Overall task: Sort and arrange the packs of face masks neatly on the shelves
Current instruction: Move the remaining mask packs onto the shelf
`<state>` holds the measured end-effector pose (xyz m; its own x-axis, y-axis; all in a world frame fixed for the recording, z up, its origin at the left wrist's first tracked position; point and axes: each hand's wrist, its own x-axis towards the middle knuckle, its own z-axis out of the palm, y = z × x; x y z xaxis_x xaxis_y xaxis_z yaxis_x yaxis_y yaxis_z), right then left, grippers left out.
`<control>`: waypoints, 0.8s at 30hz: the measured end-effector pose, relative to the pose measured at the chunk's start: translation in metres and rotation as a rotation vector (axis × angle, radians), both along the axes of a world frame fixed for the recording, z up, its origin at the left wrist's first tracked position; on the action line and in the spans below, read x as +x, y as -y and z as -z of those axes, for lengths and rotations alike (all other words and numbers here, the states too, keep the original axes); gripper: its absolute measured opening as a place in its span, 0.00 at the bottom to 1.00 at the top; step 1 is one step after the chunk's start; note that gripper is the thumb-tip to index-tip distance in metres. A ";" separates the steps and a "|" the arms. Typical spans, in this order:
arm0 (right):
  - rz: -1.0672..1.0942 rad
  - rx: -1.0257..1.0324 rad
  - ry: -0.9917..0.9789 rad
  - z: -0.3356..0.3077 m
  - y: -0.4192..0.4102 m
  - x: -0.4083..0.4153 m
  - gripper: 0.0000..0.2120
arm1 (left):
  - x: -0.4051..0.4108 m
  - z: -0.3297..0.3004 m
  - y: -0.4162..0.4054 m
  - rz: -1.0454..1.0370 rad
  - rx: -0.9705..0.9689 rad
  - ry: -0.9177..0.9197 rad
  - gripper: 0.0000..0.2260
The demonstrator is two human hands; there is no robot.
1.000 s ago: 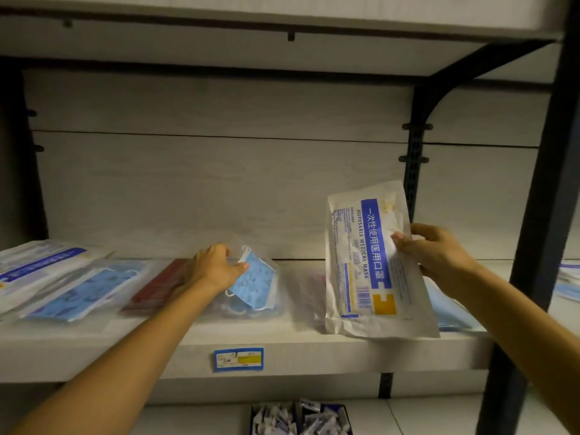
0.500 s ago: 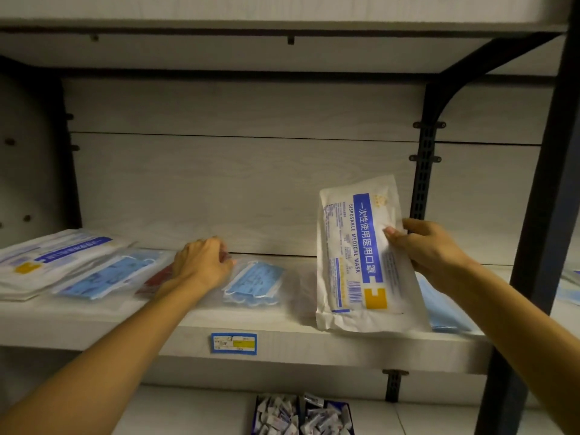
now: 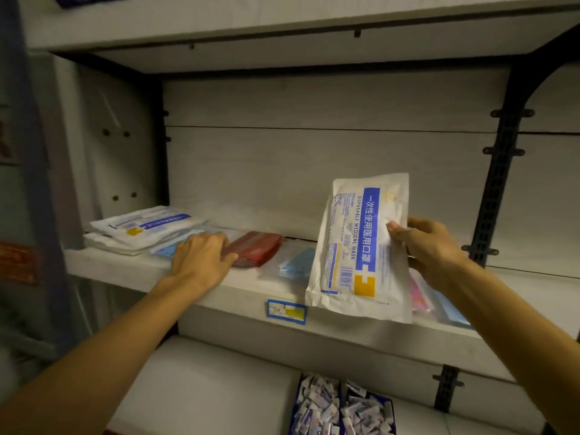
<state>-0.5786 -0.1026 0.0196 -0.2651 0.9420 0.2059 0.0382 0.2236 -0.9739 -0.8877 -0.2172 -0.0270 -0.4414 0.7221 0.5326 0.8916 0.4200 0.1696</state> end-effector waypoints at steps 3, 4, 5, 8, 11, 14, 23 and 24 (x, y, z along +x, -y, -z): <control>-0.031 -0.015 -0.009 0.000 0.006 -0.024 0.15 | -0.020 -0.001 0.017 -0.036 0.008 -0.020 0.17; -0.037 -0.015 -0.007 0.000 0.008 -0.033 0.14 | -0.028 -0.001 0.022 -0.046 0.005 -0.027 0.17; -0.043 -0.013 -0.003 0.000 0.010 -0.042 0.14 | -0.036 -0.002 0.027 -0.059 0.000 -0.032 0.17; -0.053 -0.001 0.002 -0.002 0.016 -0.072 0.14 | -0.064 -0.003 0.039 -0.094 -0.019 -0.046 0.17; -0.062 0.003 -0.006 -0.004 0.026 -0.107 0.14 | -0.096 -0.004 0.053 -0.103 -0.040 -0.054 0.18; -0.068 -0.002 -0.017 -0.004 0.040 -0.143 0.14 | -0.130 -0.007 0.069 -0.099 -0.018 -0.054 0.18; -0.060 -0.009 -0.067 -0.010 0.071 -0.246 0.11 | -0.225 -0.016 0.109 -0.110 -0.014 -0.079 0.17; -0.057 -0.029 -0.077 -0.009 0.073 -0.256 0.12 | -0.233 -0.016 0.111 -0.104 -0.010 -0.081 0.17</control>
<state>-0.8351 -0.1760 0.0291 -0.3028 0.9317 0.2005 -0.0486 0.1950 -0.9796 -1.1210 -0.3287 -0.0106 -0.4704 0.6801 0.5623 0.8536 0.5124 0.0943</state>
